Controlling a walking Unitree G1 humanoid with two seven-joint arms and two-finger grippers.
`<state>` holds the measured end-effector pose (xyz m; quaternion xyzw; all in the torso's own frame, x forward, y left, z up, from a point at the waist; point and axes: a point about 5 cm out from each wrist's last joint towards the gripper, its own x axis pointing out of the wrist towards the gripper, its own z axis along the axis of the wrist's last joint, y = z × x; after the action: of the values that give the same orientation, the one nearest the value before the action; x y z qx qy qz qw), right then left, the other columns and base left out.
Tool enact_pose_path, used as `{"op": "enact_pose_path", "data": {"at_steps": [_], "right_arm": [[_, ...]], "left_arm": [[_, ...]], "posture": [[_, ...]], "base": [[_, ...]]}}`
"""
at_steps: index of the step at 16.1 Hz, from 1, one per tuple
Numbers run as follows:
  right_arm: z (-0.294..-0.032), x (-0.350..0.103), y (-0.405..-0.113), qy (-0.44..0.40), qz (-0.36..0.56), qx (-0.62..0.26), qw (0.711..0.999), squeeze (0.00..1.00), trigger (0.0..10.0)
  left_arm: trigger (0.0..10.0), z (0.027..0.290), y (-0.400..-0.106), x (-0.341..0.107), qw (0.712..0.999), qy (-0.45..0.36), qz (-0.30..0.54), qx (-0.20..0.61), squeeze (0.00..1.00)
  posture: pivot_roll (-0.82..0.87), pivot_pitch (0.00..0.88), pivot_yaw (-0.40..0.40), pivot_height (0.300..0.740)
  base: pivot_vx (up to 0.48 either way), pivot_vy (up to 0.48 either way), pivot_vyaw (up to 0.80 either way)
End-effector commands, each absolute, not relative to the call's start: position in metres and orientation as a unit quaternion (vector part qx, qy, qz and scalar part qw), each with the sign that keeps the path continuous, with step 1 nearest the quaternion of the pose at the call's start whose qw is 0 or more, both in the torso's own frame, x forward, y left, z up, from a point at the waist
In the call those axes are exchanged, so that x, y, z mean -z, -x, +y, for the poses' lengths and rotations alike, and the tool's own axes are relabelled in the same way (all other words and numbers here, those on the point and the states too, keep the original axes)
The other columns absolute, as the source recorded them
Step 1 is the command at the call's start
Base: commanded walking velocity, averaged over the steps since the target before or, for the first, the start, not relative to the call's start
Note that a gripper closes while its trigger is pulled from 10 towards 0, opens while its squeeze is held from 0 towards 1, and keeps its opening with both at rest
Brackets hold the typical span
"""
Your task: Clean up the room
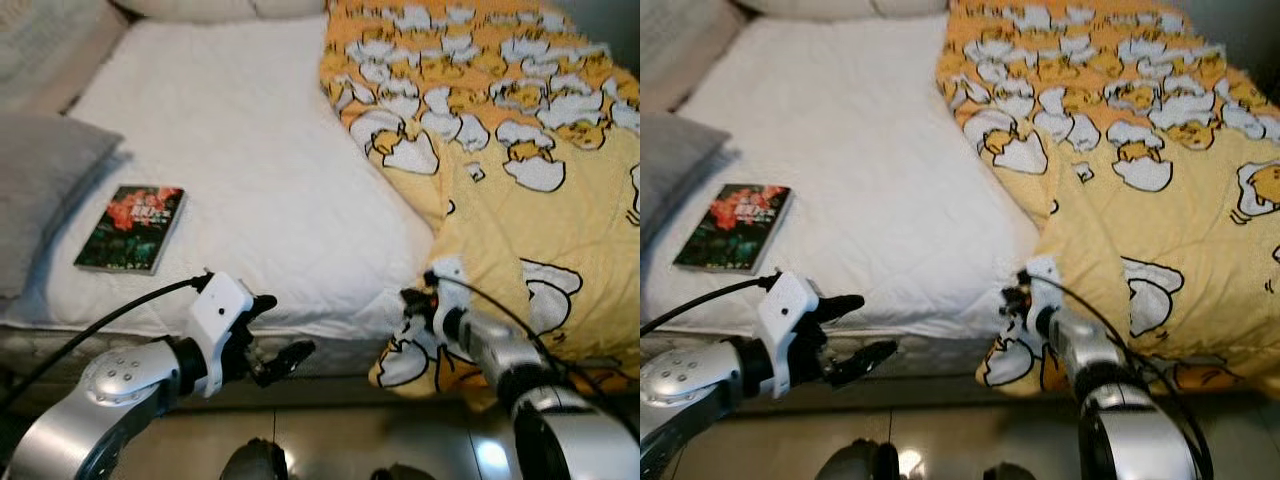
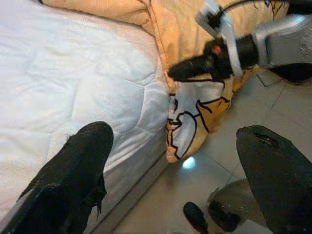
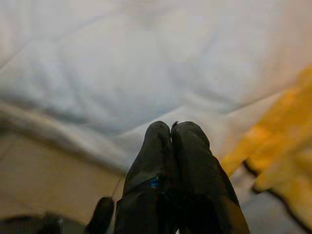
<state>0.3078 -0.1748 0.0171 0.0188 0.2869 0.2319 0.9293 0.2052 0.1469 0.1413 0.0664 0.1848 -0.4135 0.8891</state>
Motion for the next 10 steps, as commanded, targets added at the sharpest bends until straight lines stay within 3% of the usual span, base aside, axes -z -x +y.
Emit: {"op": "enact_pose_path", "data": {"at_steps": [1, 3, 4, 5, 6, 10], "right_arm": [[-0.177, -0.019, -0.308, -0.011, 0.28, -0.243, 0.929, 0.0, 0.0], [-0.177, -0.015, -0.299, 0.009, 0.278, -0.245, 0.929, 0.0, 0.0], [-0.179, -0.014, -0.298, 0.01, 0.284, -0.217, 0.934, 0.0, 10.0], [-0.18, -0.013, -0.298, 0.005, 0.284, -0.208, 0.936, 0.14, 10.0], [-0.178, -0.013, -0.297, 0.001, 0.276, -0.196, 0.941, 1.0, 10.0], [-0.176, -0.013, -0.295, -0.006, 0.267, -0.099, 0.959, 1.0, 10.0]], "left_arm": [[10.0, 0.146, -0.207, -0.14, 0.889, -0.073, 0.183, 0.413, 0.0], [10.0, 0.142, -0.216, -0.138, 0.89, -0.075, 0.172, 0.416, 0.0], [10.0, 0.143, -0.219, -0.137, 0.894, -0.078, 0.171, 0.406, 0.0], [10.0, 0.143, -0.222, -0.137, 0.897, -0.08, 0.171, 0.399, 0.0], [10.0, 0.145, -0.227, -0.133, 0.907, -0.087, 0.173, 0.374, 0.0], [10.0, 0.146, -0.243, -0.129, 0.931, -0.087, 0.163, 0.315, 0.0]], "posture": [[0.05, 0.0, 0.022, 0.74], [0.04, 0.0, 0.027, 0.74], [0.03, 0.0, 0.029, 0.74], [0.04, 0.0, 0.03, 0.74], [0.03, 0.0, 0.033, 0.74], [0.03, 0.0, 0.021, 0.74]], "base": [[0.0, 0.0, 0.0], [0.0, 0.0, 0.0], [0.0, 0.0, 0.0], [0.0, 0.0, 0.0], [0.0, 0.0, 0.0], [0.0, 0.0, 0.0]]}}
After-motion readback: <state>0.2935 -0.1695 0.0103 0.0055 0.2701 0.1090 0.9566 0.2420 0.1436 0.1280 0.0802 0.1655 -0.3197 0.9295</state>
